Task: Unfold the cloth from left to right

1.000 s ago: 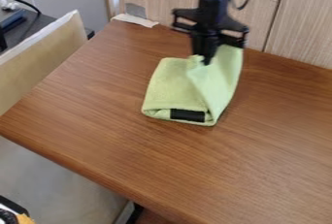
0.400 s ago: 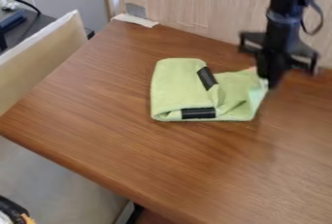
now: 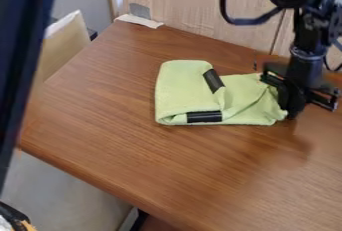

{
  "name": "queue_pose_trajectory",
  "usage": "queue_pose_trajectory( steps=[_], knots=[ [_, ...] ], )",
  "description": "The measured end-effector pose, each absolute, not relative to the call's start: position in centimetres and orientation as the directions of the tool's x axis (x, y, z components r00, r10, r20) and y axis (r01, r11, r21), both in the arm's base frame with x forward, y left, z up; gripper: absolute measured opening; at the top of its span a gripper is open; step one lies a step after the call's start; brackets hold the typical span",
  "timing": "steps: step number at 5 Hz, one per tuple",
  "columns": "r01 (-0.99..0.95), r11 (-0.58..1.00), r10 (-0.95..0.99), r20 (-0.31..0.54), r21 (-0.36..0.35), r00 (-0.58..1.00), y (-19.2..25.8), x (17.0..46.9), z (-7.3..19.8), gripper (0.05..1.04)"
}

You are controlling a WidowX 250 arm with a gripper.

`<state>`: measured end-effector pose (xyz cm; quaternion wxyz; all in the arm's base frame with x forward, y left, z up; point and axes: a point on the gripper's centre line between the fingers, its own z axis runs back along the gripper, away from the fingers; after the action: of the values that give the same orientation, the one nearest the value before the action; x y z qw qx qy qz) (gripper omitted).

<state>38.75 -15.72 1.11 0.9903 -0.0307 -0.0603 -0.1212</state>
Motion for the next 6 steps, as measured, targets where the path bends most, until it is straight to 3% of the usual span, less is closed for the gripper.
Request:
queue_pose_trajectory(
  steps=[1,3,4,6],
  knots=[
    [0.242,0.969,-0.234,0.115,-0.052,0.965,-16.0,38.7,1.1,0.280],
    [0.245,0.967,-0.237,0.119,-0.063,0.964,-16.0,38.8,1.1,0.864],
    [0.244,0.967,-0.235,0.119,-0.070,0.965,-15.7,38.8,0.9,1.013],
    [0.249,0.967,-0.239,0.141,-0.058,0.961,-14.8,39.1,2.4,1.004]
  ],
)
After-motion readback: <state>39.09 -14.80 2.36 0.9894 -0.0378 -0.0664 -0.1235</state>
